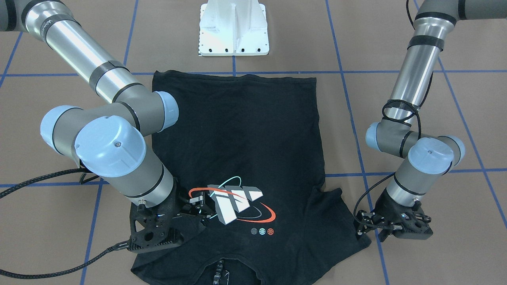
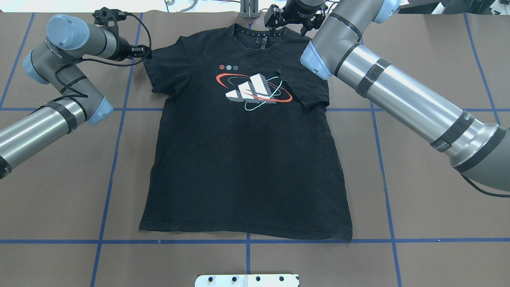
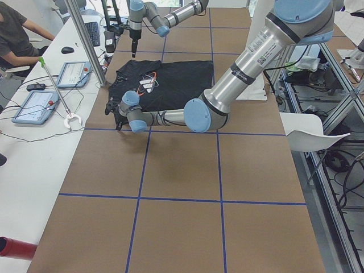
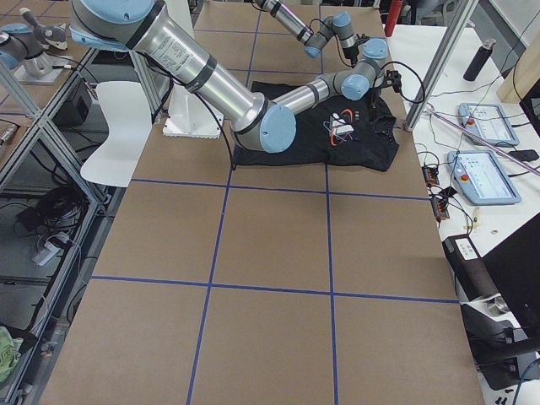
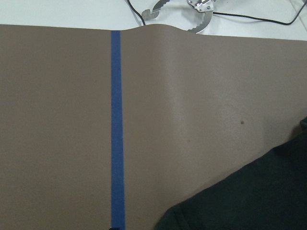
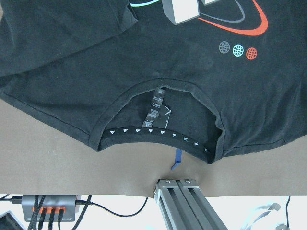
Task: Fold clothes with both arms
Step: 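Reach the left gripper to its nearest sleeve while the right gripper holds by the collar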
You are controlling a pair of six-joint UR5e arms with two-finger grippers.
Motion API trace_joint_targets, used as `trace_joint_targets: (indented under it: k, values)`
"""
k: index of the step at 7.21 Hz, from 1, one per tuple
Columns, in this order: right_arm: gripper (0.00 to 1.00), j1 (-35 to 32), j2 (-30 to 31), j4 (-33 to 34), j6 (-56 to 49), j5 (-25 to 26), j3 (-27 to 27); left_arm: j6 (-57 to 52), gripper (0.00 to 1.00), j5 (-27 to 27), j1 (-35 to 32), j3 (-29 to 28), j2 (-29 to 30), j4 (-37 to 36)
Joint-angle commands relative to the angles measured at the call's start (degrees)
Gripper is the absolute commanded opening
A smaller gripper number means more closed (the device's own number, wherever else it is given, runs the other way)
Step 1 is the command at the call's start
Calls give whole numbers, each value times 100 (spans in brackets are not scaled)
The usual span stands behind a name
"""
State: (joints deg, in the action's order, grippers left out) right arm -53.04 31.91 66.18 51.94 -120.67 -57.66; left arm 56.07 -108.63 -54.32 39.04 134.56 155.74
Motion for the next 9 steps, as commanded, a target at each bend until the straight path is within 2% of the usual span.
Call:
trace_joint_targets:
  k: [1,3,8,9]
  values:
    - [100,-14,-9,0,9,-9,0,0,71,0,26,-72,53,0]
    - [100,-31,-1,0,9,-9,0,0,63,0,35,-81,97,0]
    - [100,-31,-1,0,9,0,0,0,59,0,27,-134,106,0]
    - [100,-31,-1,9,9,0,0,0,53,0,27,-134,115,0]
